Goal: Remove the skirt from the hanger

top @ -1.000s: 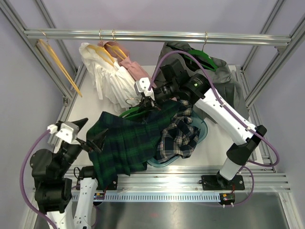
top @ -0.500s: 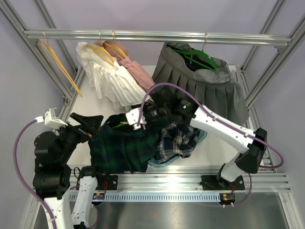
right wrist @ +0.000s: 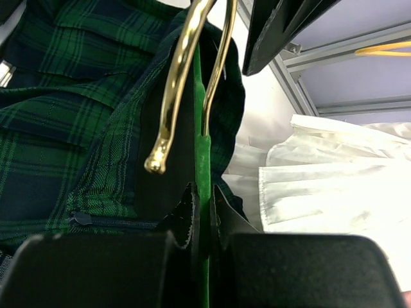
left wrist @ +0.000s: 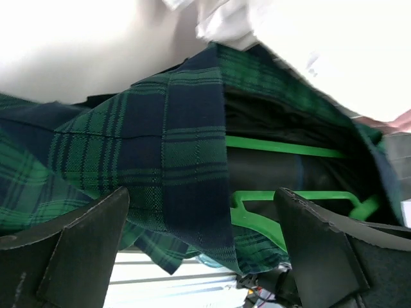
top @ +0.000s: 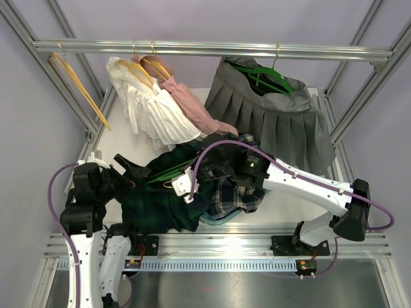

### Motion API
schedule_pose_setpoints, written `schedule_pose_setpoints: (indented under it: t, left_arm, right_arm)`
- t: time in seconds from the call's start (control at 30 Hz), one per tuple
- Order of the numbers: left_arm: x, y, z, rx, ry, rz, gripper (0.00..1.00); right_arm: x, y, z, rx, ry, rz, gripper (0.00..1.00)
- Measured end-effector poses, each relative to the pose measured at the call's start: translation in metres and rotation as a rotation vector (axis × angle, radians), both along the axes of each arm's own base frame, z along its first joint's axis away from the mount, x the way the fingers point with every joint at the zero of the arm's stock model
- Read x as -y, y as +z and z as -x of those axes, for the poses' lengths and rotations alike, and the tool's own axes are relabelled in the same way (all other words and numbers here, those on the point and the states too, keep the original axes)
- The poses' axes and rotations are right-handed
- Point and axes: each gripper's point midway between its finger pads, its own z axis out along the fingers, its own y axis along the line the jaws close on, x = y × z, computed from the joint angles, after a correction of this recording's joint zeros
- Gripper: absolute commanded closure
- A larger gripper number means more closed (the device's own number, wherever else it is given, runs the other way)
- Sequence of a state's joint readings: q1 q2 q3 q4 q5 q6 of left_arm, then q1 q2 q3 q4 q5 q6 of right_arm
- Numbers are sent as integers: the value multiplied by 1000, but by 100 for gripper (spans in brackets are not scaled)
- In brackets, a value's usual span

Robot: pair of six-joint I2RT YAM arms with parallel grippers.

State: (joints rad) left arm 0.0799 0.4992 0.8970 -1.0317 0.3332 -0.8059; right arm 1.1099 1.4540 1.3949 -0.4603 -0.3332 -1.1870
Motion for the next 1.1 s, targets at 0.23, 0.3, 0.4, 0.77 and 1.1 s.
schedule_pose_setpoints:
  t: [0.23, 0.3, 0.4, 0.77, 1.1]
  left_arm:
    - [-1, -27, -1, -75, -29, -26, 38]
    - [-1, -33, -1, -89, -42, -39, 49]
    - [-1, -42, -1, -104, -69, -67, 66]
    - [-8, -45, -5, -84, -136, -189, 100]
    - [-35, 3, 5, 55, -116, -410, 100]
  right_arm:
    - [1, -14, 1, 32, -2, 25, 100]
    - [2, -14, 0, 38, -8, 27, 100]
    - [4, -13, -2, 45, -22, 30, 100]
    - [13, -11, -1, 24, -55, 35, 100]
    - [36, 21, -18, -195, -174, -65, 100]
